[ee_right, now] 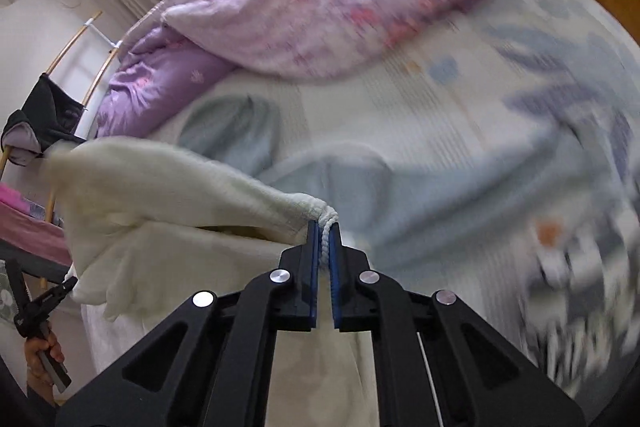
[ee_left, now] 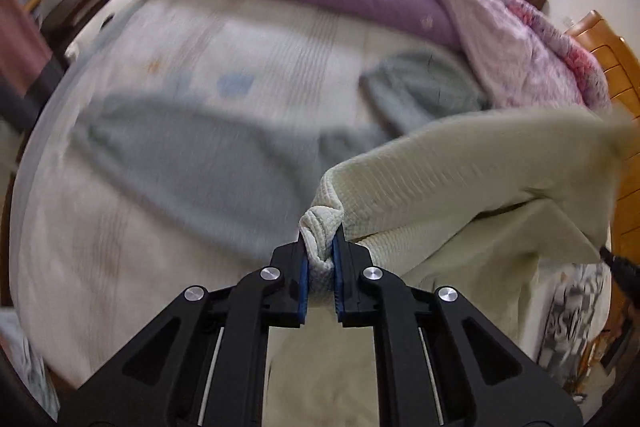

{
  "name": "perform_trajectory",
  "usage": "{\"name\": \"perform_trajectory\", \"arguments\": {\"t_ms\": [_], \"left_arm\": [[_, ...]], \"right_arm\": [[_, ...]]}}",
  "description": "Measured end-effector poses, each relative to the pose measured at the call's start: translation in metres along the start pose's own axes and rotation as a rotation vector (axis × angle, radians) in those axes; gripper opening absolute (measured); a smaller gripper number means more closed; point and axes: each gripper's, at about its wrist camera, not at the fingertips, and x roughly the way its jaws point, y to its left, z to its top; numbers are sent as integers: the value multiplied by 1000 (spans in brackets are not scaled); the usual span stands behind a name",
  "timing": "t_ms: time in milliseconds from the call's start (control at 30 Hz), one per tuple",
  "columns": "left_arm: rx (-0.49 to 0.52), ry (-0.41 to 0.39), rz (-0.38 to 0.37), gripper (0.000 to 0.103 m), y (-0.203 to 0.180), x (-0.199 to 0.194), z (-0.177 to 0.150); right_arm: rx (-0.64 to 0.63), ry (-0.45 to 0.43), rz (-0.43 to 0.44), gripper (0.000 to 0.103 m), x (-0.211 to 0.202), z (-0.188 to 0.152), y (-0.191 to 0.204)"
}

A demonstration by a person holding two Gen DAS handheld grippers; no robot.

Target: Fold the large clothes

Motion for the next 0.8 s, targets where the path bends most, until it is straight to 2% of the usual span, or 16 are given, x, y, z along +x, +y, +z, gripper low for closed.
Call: {"name": "perform_trajectory", "arguments": {"t_ms": [100, 167, 300, 333, 367, 400, 433, 467, 533, 567, 633, 800], "left_arm": [[-64, 103, 38, 9, 21, 10, -58], [-94, 140, 71, 11, 31, 22, -87], [-248, 268, 84, 19, 54, 49, -147], [-275, 273, 95, 22, 57, 49, -156], [-316, 265, 104, 34, 62, 49, -163], [-363, 253, 107, 52, 66, 45, -171], [-436, 226, 109, 58, 70, 38, -181], [-492, 197, 100, 61, 73, 32, -189], [-592, 149, 59, 62, 73, 20, -205], [-633, 133, 35, 66, 72, 16, -211], [-709, 122, -28, 68, 66, 16, -221], [-751, 149, -58, 68, 45, 44, -225]], "right_arm": [[58, 102, -41, 2, -3, -60, -34], [107, 171, -89, 1, 4, -93, -55], [211, 300, -144, 5, 30, -146, -94], [229, 315, -140, 5, 32, -151, -98], [263, 321, -115, 5, 33, -157, -101], [294, 318, -81, 6, 32, -161, -102], [340, 323, -31, 12, 33, -165, -101], [370, 330, 6, 17, 34, -168, -101], [446, 343, 100, 41, 38, -174, -95], [467, 349, 125, 45, 40, -175, -92], [519, 362, 173, 48, 52, -174, -84], [594, 382, 162, 50, 87, -178, -72]]}}
